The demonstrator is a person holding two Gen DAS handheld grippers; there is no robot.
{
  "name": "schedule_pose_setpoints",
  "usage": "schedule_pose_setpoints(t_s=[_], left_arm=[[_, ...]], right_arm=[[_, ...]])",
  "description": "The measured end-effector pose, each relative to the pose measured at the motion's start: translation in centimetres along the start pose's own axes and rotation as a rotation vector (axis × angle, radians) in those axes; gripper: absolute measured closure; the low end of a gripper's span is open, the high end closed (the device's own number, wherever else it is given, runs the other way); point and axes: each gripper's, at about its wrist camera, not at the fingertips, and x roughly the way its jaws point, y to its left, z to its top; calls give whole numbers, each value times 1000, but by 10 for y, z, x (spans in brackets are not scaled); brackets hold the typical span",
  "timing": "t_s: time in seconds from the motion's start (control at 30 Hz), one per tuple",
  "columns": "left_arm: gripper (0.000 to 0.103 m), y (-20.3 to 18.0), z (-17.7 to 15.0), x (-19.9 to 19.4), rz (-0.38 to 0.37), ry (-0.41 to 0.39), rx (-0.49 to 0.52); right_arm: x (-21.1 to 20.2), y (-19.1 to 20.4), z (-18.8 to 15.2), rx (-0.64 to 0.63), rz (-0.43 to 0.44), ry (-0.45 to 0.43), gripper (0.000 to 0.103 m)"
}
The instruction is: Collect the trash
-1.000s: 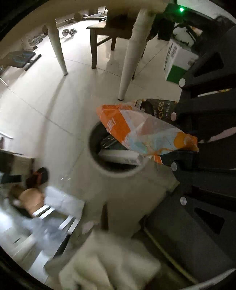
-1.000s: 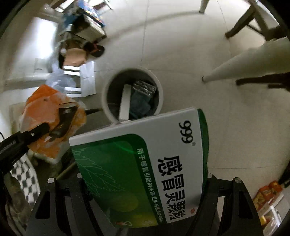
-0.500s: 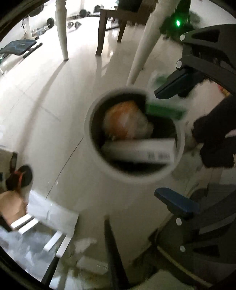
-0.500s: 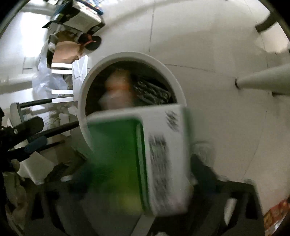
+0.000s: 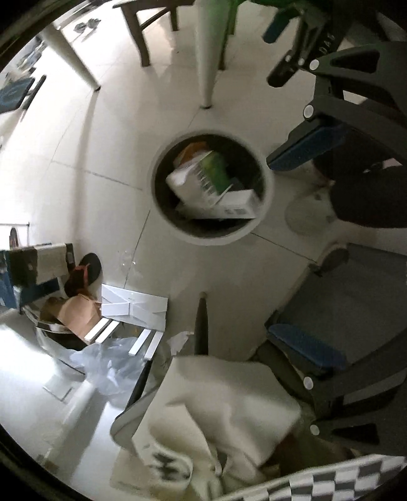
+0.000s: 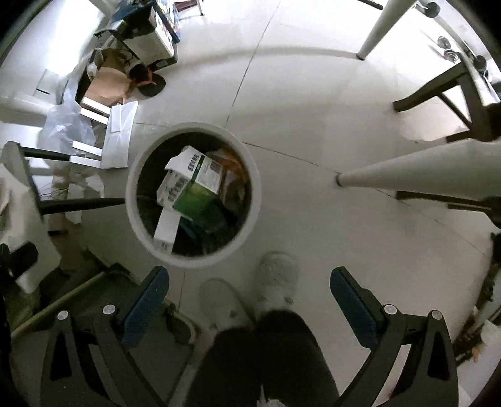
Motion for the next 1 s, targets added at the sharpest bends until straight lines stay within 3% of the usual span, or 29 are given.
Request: schedule_pose_setpoints(t_s=[0.33,0.63,1.0], left_arm=[[3,-14,-15,-144,-75,-38,91],[3,-6,-12,-281,-217,-120,263],[3,27,-26,-395,-426,-153,406]], right_arm=[[-184,-20,-38,50,103,-51,0],[-352,-16,-81,143,254,-116,0],[-490,7,-142,257,369,-244,0]])
